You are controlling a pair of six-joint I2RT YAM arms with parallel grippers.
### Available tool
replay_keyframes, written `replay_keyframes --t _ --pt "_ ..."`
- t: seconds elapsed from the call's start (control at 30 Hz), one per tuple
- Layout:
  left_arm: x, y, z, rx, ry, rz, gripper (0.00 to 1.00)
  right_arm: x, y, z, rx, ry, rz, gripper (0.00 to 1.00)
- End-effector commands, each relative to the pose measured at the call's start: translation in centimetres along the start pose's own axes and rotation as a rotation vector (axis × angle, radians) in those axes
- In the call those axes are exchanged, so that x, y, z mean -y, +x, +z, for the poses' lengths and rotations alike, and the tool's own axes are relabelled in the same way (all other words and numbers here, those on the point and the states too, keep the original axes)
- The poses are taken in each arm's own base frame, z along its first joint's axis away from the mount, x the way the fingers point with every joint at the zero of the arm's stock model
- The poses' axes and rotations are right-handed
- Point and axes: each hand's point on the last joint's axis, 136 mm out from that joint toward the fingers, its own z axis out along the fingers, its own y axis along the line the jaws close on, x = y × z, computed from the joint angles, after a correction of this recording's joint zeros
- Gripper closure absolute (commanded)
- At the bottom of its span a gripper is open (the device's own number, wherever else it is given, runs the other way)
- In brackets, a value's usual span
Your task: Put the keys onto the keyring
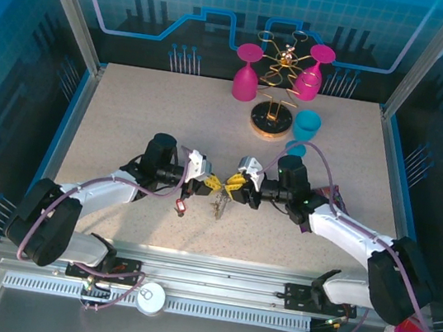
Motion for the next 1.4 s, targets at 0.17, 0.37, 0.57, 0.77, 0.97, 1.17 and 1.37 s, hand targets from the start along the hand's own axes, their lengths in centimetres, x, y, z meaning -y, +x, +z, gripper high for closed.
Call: replay_keyframes --t 0.17,0.37,0.57,0.77,0.97,1.17,1.37 --pt "0.9 -0.9 0.0 0.043 0.055 0.025 1.00 -0.6 -0.8 0.8 0.032 -0.048 -0.026 0.83" --pt "0.9 -1.0 0.0 0.044 0.053 0.021 1.00 -0.8 -1.1 1.0 0.029 -0.072 -0.035 1.00" --pt "0.2 -0.4 0.1 -0.022 0.011 0.023 0.86 -1.4 -0.5 0.8 -0.083 -0.090 -0.067 1.00" --pt "1.2 0.5 0.2 -0.162 0.024 0.091 0.84 -2.0 -0.1 0.6 -0.264 -0.098 -0.145 1.00" --pt "1.0 -0.1 0.0 -0.155 0.009 0.104 0.82 -2.1 0.3 1.0 -0.386 -0.093 -0.208 1.00" --pt "1.1 -0.5 0.0 -0.140 0.010 0.101 0.84 -2.4 0.2 1.2 -0.414 -0.093 -0.238 1.00" --pt "1.1 -1.1 0.0 -0.114 0.015 0.102 1.00 -3.0 -0.1 1.6 -0.396 -0.112 -0.246 1.00"
